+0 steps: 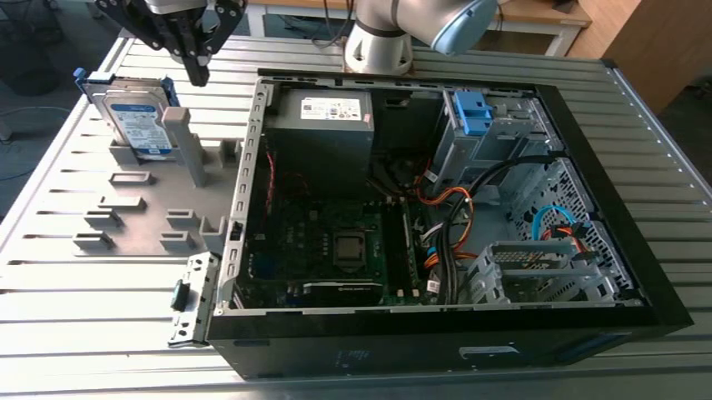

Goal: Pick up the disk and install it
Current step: 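Reach for the disk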

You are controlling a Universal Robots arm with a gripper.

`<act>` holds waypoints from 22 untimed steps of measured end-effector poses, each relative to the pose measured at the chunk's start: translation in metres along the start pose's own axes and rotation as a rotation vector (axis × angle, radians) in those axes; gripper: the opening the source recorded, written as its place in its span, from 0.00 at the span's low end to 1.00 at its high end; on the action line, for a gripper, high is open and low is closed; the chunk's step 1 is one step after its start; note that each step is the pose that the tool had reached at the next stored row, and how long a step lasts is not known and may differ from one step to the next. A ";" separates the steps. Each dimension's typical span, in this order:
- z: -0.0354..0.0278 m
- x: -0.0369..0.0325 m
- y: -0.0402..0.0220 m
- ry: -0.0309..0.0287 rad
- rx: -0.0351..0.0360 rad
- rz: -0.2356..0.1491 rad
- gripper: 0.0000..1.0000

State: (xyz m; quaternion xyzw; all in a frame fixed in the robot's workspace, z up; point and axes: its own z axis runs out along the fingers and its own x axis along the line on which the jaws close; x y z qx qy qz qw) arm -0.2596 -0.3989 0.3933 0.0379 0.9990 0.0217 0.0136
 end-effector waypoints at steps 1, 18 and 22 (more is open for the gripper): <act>0.0000 0.0005 0.0000 -0.0001 -0.0001 0.000 0.11; -0.0003 0.0095 -0.0007 -0.0001 0.0000 0.000 0.11; -0.0003 0.0118 -0.0009 0.0000 0.0000 0.000 0.11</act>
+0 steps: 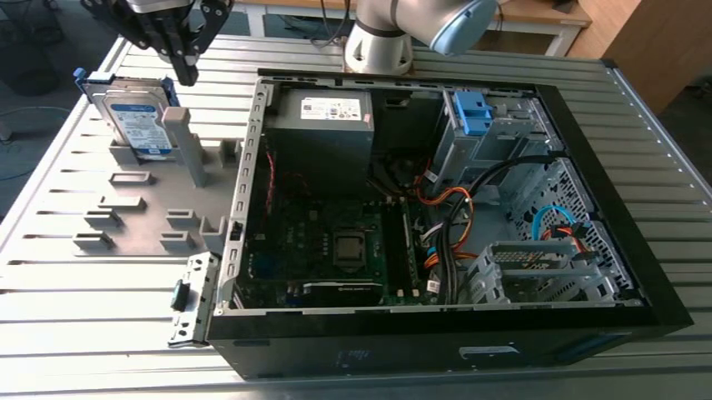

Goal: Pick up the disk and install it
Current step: 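Reach for the disk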

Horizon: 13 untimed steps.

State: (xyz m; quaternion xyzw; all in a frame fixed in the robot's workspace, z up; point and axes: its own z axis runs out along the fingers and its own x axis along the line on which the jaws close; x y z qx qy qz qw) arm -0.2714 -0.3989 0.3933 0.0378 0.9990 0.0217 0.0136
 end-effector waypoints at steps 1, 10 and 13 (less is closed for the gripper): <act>0.0000 0.0005 0.0000 -0.0001 0.0000 0.000 0.11; -0.0001 0.0045 -0.0003 0.0000 0.0000 0.000 0.11; -0.0002 0.0059 -0.0004 0.0000 0.0000 0.000 0.11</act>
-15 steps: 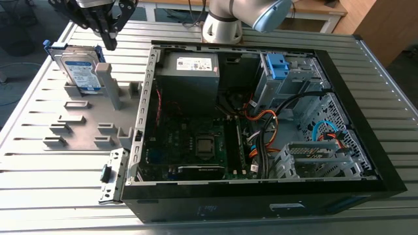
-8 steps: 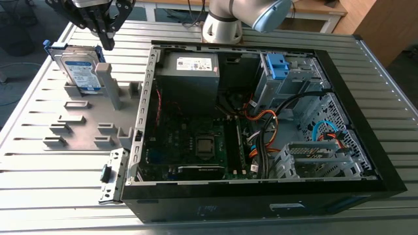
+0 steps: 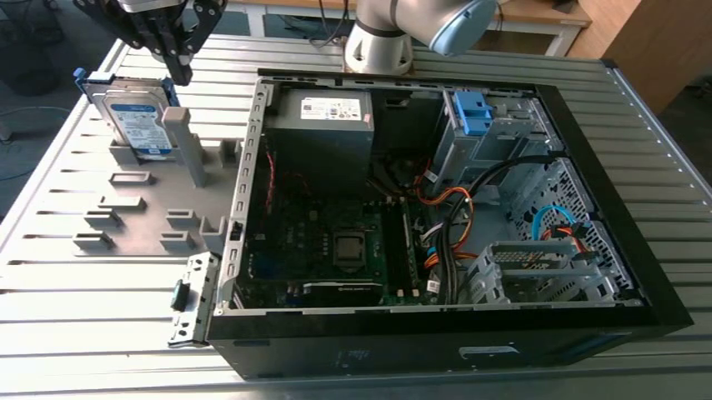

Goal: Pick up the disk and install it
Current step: 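Reach for the disk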

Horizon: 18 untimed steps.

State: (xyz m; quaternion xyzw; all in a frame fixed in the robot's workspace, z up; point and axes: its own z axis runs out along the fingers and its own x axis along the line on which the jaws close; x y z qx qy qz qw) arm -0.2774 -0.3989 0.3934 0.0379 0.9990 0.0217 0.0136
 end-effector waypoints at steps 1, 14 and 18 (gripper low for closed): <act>0.0000 0.0005 0.0000 -0.0001 0.0000 0.000 0.11; -0.0001 0.0062 -0.0005 -0.0001 -0.0001 0.000 0.11; -0.0002 0.0081 -0.0006 -0.0001 -0.0001 0.000 0.11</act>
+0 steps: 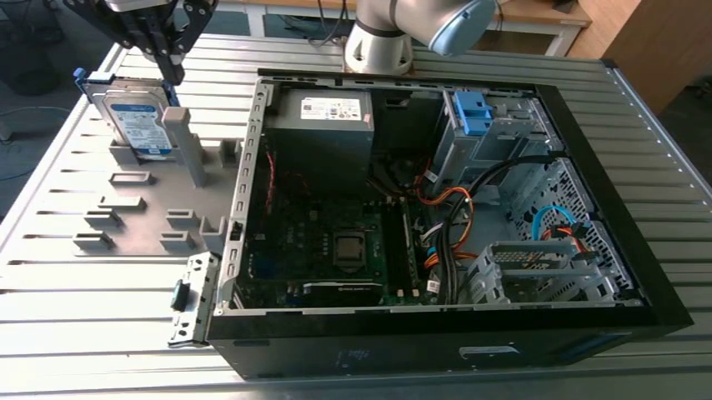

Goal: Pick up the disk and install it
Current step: 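Reach for the disk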

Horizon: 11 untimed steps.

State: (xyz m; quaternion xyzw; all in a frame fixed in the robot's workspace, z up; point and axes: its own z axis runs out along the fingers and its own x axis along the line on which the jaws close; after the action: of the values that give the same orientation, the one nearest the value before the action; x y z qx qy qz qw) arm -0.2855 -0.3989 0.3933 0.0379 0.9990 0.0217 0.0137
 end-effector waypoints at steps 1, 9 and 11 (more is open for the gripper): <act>0.0000 0.0005 0.0000 0.0001 0.0000 0.000 0.11; -0.0001 0.0042 -0.0003 0.0001 0.0000 0.000 0.11; -0.0002 0.0051 -0.0004 0.0000 0.0000 0.000 0.11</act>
State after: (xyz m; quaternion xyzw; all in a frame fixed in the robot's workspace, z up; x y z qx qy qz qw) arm -0.2907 -0.3989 0.3933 0.0379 0.9990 0.0217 0.0137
